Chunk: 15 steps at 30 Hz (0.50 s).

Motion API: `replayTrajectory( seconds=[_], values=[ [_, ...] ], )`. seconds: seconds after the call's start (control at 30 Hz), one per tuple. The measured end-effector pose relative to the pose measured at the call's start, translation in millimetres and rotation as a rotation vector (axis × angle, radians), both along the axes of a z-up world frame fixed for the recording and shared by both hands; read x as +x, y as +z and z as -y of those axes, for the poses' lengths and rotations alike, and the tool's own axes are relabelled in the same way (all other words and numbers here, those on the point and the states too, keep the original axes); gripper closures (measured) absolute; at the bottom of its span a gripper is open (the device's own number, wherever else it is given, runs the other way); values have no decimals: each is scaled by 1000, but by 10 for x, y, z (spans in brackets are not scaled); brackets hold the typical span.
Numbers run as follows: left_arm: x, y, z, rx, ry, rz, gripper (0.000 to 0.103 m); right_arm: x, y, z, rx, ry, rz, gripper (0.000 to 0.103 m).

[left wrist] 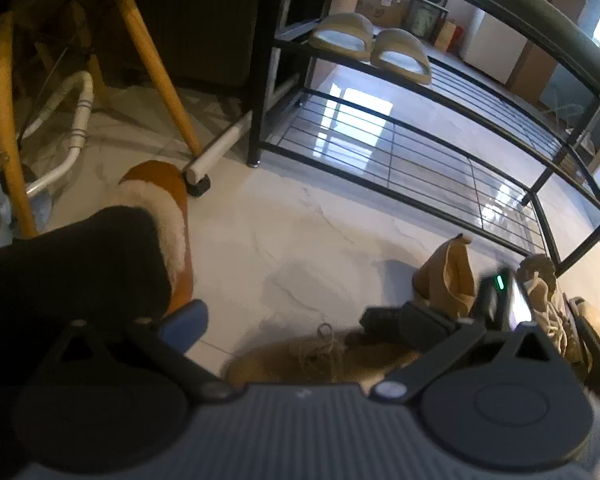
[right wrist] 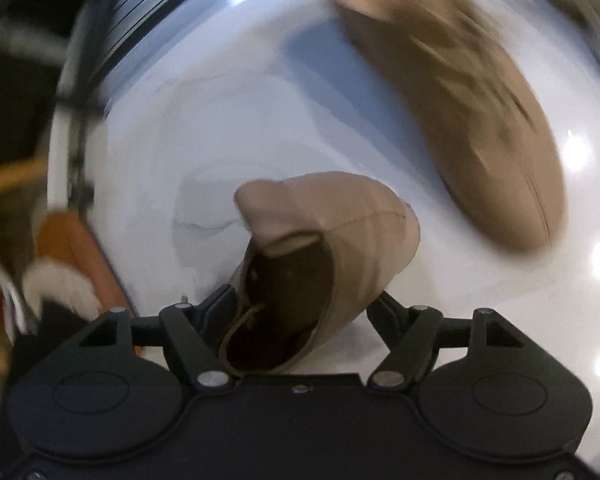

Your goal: Organize scattered shoes

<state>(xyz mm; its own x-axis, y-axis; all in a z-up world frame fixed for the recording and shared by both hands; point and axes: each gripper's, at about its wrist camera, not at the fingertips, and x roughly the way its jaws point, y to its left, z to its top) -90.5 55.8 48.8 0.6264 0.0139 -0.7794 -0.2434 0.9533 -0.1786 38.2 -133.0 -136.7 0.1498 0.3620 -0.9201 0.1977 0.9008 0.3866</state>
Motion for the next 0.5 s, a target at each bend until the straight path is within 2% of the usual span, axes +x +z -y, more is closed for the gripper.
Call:
replayTrajectory(
  seconds=[0.07, 0.17, 0.23, 0.3, 0.37, 0.4, 0.43, 0.5],
  values=[
    [0, 8, -11, 14, 11, 7, 1, 173, 111, -190, -108, 157, 89, 30],
    [-2, 37, -35, 43, 30, 25, 1, 227, 286, -543, -312, 456, 261, 28],
    [0, 42, -59, 45, 44, 28, 1, 267, 339, -650, -368, 558, 317, 28],
    [12, 26, -76, 35, 50, 14, 1, 335, 373, -649, -357, 538, 320, 28],
    [30, -4, -87, 19, 52, -10, 1, 394, 412, -576, -295, 462, 298, 19],
    [31, -9, -86, 20, 51, -13, 1, 406, 424, -543, -265, 431, 290, 10],
    [32, -12, -85, 23, 49, -14, 1, 392, 452, -471, -221, 393, 288, 6],
    [32, -12, -88, 22, 53, -13, 1, 262, 549, -298, -125, 302, 313, 3]
  ],
)
